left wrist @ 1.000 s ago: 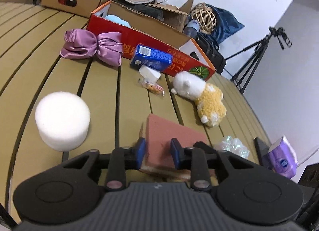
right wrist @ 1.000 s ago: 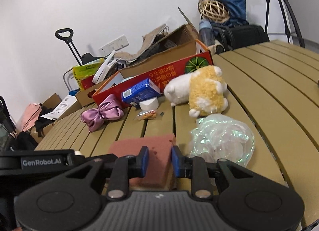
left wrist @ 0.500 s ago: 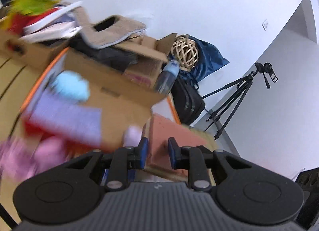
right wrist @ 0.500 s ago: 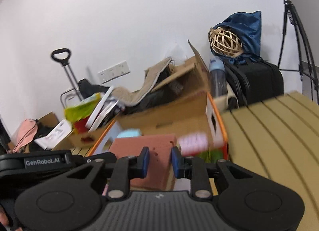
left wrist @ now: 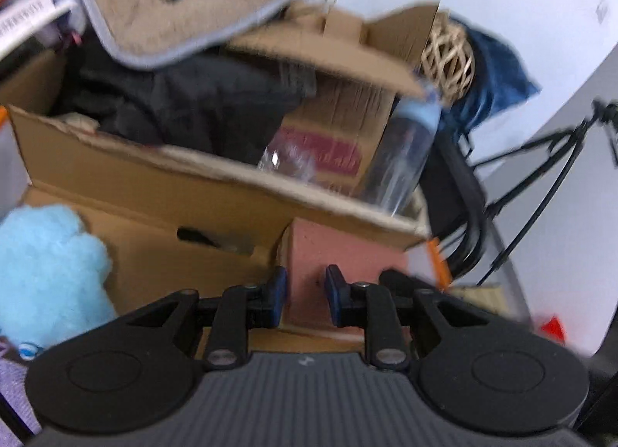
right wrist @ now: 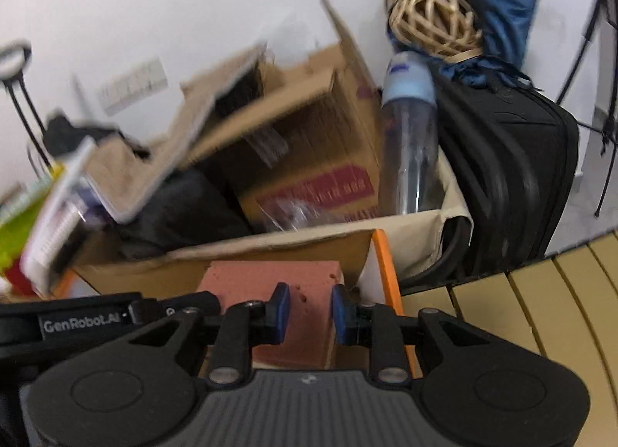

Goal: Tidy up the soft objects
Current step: 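Lower the pink sponge into the box and open both grippers, then withdraw both grippers back over the table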

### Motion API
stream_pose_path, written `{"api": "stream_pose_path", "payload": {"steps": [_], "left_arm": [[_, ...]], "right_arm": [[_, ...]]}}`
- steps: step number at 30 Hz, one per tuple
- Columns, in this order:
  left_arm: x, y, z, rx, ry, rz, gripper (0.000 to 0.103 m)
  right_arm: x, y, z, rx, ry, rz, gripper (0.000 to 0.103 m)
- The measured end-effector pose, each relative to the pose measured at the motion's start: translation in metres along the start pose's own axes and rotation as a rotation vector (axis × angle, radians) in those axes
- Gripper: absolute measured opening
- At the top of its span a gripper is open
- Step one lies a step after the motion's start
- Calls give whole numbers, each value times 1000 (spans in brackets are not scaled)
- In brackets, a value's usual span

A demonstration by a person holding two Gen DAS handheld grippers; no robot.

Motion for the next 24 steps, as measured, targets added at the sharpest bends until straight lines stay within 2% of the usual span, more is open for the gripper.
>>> {"api": "stream_pose_path", "payload": {"steps": [3, 6, 9, 11, 14, 16, 18, 19, 23, 24], "left_arm": [[-11, -1, 8, 16, -85, -6, 27], [-17, 20, 15, 37, -133, 34, 27], [-22, 70, 25, 41, -180, 109, 31], [-31, 111, 31, 36, -214, 162, 33], [-57, 178, 41, 70, -257, 267, 33], [-84, 226, 43, 80, -271, 342, 34], [-116, 269, 43, 121, -289, 409, 36], [-137, 292, 41, 144, -301, 442, 38], [-224, 373, 36, 205, -356, 526, 55], [-249, 391, 35, 227, -369, 554, 58]], "right_arm": [[0, -5, -5, -35, 51, -15, 26], [1, 10, -6, -41, 66, -7, 25], [1, 53, -5, -31, 61, 36, 25], [-3, 96, -6, -12, 73, 73, 28], [-20, 167, -7, 21, 91, 126, 30], [-39, 217, -8, 44, 90, 169, 31], [-67, 272, -10, 53, 105, 213, 31], [-84, 297, -13, 49, 116, 239, 33], [-154, 386, -20, 35, 138, 334, 54], [-172, 402, -22, 41, 135, 348, 55]]}}
Point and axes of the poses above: each gripper's, at about its wrist camera, not at the fingertips, and y roughly against the way its jaws point, z to its right, x to its top, the point moved 2 cm from there along -y, roughly the way its jaws point, and after that the axes turned 3 degrees about y, right-handed, at the moved point
